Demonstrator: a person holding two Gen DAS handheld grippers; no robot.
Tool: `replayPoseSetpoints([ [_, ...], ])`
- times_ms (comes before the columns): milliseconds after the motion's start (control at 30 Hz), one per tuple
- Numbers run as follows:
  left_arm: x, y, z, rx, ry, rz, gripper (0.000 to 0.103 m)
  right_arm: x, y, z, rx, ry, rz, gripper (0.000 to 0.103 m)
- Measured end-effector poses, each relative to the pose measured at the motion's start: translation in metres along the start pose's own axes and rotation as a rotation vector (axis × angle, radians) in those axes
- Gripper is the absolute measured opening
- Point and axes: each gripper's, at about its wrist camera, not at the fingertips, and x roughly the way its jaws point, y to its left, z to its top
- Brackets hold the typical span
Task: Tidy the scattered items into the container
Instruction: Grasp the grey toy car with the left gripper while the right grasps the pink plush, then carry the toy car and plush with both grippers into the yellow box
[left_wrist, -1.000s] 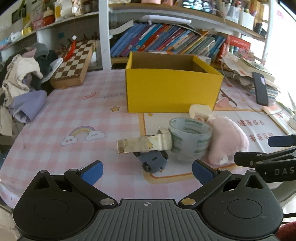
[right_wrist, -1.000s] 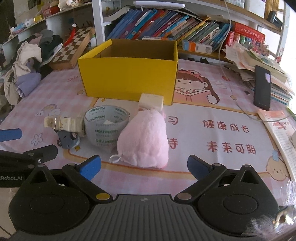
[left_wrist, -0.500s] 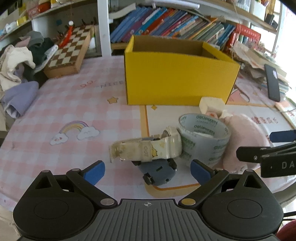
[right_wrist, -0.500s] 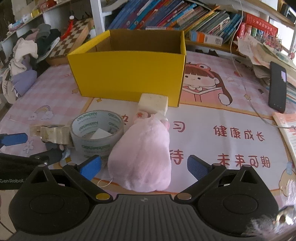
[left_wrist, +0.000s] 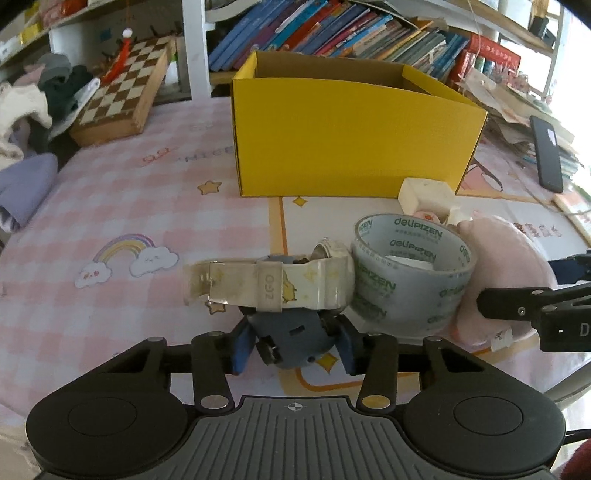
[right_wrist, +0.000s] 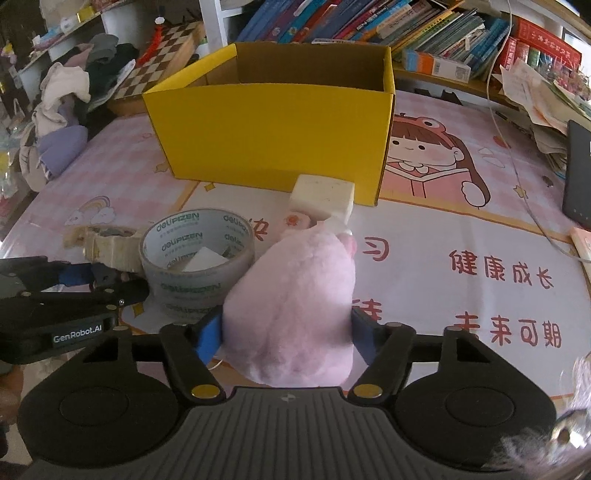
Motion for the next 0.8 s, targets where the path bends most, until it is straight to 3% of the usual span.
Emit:
replayPoseSetpoints([
  [333,-0.039,0.001,0.008,0.028,-0.074,-0.024,0.039,-0.019,-0.010,0.001,0.057,-0.072,-0.040,0.060],
  [500,-0.041,0.000,0.003,0.033,-0.060,-0.033,0.039,-0.024,-0.005,0.000,0.049,-0.089,-0.032,0.060],
  [800,-0.058,-0.001,-0.002,0.046,-0.110,-0.034,0.039,-0.037,-0.001,-0.005,0.053,-0.121,-0.037,0.060],
])
